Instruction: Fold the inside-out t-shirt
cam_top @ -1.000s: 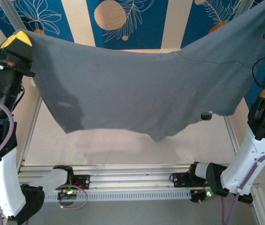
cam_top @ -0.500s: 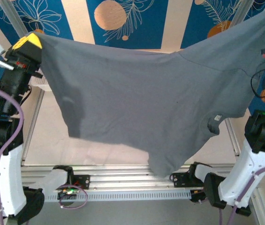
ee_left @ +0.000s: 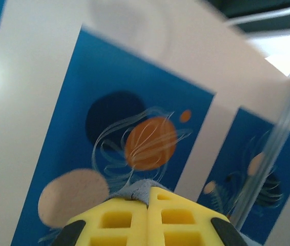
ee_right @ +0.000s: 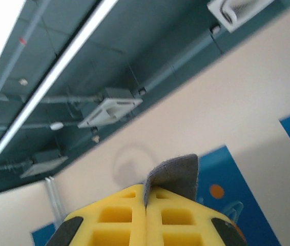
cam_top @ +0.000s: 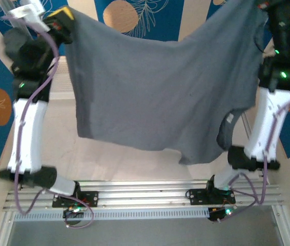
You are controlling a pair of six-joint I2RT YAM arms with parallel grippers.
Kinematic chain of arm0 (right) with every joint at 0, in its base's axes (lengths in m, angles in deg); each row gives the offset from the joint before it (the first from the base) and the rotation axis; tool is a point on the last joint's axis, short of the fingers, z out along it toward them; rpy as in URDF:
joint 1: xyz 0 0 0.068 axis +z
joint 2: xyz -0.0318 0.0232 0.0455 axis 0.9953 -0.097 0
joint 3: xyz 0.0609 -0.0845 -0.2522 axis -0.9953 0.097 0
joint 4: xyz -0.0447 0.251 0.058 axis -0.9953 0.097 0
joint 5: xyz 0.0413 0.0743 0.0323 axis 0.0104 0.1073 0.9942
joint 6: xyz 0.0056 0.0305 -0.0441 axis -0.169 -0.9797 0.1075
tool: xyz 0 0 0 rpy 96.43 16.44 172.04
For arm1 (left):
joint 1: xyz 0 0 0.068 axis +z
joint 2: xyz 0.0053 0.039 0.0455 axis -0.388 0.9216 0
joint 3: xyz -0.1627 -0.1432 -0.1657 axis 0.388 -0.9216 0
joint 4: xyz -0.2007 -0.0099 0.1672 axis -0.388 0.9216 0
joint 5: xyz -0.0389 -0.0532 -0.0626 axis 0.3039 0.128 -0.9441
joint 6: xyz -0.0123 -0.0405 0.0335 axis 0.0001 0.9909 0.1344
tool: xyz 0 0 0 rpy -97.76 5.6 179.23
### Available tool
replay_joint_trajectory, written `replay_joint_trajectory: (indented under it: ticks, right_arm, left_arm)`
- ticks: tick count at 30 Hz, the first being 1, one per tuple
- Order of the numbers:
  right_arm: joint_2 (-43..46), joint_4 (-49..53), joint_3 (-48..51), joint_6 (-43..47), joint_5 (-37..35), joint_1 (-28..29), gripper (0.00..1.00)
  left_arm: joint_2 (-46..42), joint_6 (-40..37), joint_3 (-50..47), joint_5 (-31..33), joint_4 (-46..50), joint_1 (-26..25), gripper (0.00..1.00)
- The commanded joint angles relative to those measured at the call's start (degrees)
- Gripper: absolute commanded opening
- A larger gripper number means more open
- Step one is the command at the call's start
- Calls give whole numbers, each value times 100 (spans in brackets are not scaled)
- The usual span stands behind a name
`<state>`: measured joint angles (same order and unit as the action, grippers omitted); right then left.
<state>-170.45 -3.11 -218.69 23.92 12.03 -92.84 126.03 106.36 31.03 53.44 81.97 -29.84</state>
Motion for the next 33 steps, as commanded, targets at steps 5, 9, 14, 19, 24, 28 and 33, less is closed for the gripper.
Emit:
replay_joint_trajectory:
  ticks: [5,9,14,19,24,28,33]
  right_arm:
    - [-1594,-653,-1720,268,-318,156,0]
    - [-1706,-757,-1915,16,-215,107,0]
    - [-1494,-516,-1793,-542,-47,-249,0]
    - [-921,640,-846,85,1108,-213,0]
    - [694,362,3783,305,1589,38,0]
    - [1455,-810,7106,103,1549,6,0]
    - [1684,-1012,8826,157,1438,-3,0]
  left_arm:
    - [1510,70,1928,-487,-278,63,0]
    - [1813,10,2731,-661,-119,52,0]
    - [1463,-182,2159,-912,-369,50,0]
    - [764,-510,111,-1089,-1416,41,0]
    - [320,-608,-2460,-1474,-2747,25,0]
    - [241,-643,-3982,-1491,-3171,-109,0]
    - [318,-204,-5806,-1212,-3969,-422,0]
